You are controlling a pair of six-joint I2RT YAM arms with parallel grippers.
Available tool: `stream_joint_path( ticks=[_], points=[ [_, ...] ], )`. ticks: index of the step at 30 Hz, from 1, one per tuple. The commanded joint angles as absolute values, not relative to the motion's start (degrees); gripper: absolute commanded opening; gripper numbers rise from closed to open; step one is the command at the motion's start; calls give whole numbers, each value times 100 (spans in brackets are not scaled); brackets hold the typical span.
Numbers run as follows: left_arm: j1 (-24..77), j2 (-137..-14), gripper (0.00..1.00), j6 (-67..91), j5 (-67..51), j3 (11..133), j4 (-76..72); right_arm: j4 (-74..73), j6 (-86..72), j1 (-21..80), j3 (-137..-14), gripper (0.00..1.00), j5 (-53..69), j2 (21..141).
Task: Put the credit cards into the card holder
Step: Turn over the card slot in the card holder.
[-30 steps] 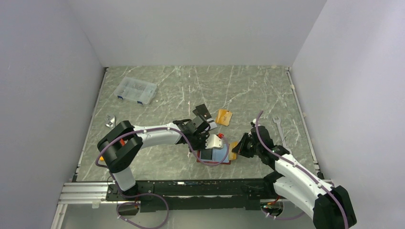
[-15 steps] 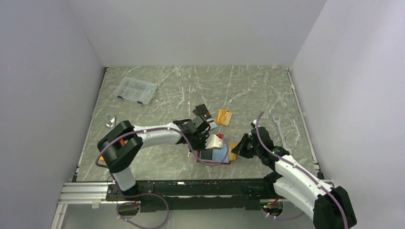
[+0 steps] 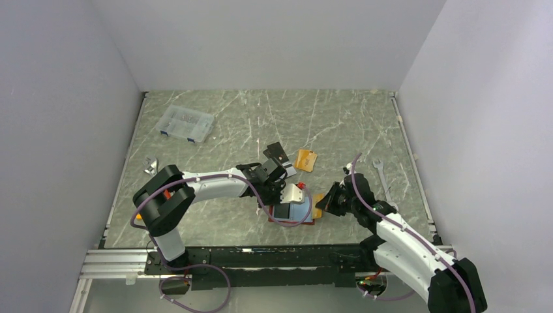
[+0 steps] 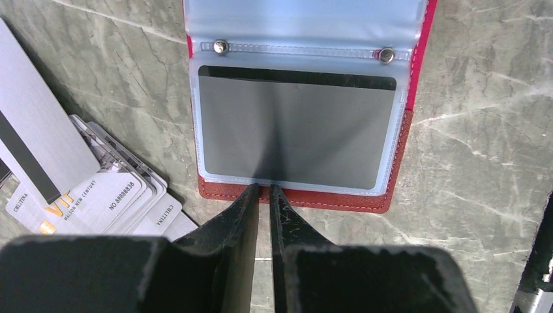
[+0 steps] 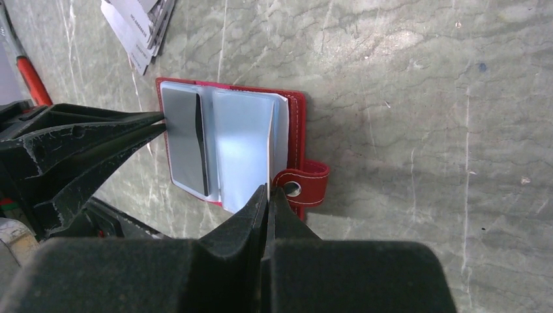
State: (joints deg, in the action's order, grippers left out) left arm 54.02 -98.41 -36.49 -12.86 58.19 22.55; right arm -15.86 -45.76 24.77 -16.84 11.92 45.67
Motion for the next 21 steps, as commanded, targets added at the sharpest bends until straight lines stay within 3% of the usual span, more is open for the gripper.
stream_joint_path(
  ticks=[1, 15, 21],
  points=[
    [5432, -9766, 17, -3762, -1223, 5893, 2391, -1191, -4790, 2456, -1629, 0, 1426, 4566],
    [5432, -9778, 16, -3762, -1213, 5913, 2419, -490, -4793, 2462, -1526, 0, 1885, 4930],
    [5432, -9792, 15, -3762, -1232, 5917, 2435, -1023, -4419, 2459, -1800, 0, 1762, 4804]
  ],
)
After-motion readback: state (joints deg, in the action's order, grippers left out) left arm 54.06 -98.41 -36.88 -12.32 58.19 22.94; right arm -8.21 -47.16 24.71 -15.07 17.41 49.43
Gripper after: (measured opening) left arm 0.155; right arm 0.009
